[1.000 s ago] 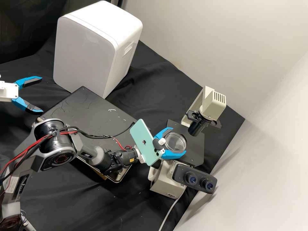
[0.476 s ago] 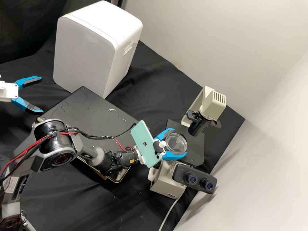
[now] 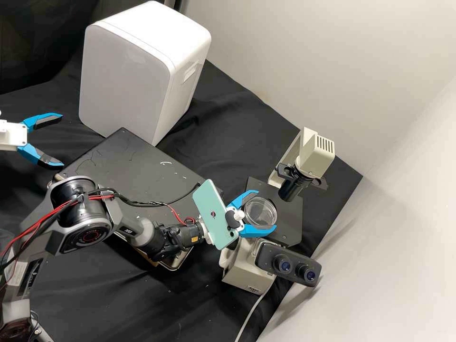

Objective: Place the petri dish on the bench

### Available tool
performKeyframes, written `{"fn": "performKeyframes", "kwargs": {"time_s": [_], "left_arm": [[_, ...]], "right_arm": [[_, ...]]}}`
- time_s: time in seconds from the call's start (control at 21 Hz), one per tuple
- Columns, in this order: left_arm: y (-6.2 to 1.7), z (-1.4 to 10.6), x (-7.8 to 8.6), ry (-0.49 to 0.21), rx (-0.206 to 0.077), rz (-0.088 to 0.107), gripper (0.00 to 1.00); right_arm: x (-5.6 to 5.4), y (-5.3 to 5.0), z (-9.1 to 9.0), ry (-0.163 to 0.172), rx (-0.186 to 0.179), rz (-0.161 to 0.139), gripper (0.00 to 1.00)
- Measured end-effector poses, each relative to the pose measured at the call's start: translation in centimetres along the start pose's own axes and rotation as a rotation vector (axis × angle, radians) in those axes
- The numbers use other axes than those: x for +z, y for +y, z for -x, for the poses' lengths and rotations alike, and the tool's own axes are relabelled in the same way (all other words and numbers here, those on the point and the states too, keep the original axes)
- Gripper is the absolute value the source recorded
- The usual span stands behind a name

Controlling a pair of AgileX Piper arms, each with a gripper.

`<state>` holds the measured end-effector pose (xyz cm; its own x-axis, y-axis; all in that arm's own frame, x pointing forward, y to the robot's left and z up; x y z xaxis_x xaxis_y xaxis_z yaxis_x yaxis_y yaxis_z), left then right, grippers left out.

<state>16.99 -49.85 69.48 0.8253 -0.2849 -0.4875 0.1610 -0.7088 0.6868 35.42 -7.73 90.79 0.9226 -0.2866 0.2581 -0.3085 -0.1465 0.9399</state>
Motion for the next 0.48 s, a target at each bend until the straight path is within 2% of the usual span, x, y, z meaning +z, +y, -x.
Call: {"fn": "performKeyframes", "kwargs": {"time_s": [0.19,0.24,0.48], "left_arm": [[0.0,0.0,0.0,0.0,0.0,0.0,1.0],[0.0,0.0,0.0,0.0,0.0,0.0,1.0],[0.0,0.0,0.0,0.0,0.0,0.0,1.0]], "right_arm": [[-0.01,-0.01,0.0,0.001,-0.001,-0.005,0.0],[-0.01,-0.01,0.0,0.001,-0.001,-0.005,1.0],[-0.01,-0.01,0.0,0.001,-0.001,-0.005,1.0]]}}
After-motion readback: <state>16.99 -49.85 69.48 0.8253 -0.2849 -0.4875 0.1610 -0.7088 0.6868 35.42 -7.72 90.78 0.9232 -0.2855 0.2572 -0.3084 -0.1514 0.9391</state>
